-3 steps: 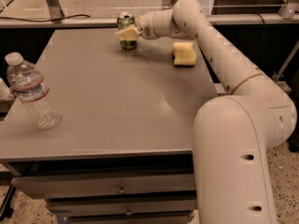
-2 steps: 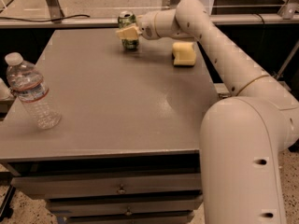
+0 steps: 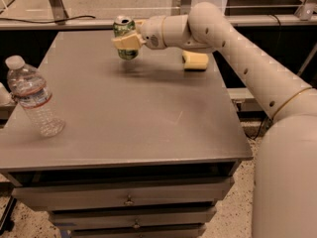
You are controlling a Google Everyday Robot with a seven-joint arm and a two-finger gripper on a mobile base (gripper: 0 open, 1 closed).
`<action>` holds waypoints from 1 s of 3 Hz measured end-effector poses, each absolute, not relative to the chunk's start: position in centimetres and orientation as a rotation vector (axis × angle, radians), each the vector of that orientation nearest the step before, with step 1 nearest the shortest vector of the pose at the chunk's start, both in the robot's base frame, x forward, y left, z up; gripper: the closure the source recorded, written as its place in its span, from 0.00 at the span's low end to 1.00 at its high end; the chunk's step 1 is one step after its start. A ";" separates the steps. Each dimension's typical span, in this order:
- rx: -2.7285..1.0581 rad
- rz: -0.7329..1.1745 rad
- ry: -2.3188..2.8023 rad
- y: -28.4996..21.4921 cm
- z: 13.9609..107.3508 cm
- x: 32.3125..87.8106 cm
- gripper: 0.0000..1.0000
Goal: Move green can near water bottle
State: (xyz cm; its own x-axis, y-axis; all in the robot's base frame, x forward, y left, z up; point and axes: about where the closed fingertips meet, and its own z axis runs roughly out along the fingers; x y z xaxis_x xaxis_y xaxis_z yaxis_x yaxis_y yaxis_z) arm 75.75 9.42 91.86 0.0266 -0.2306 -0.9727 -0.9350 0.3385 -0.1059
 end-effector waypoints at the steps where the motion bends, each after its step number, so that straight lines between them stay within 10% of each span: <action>1: -1.170 0.866 1.404 11.4 92.3 69.9 1.00; 3: -1.204 0.967 1.343 13.7 92.5 63.9 1.00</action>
Offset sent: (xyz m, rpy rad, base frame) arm -0.1754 0.0494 0.0143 0.1309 0.0168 0.2501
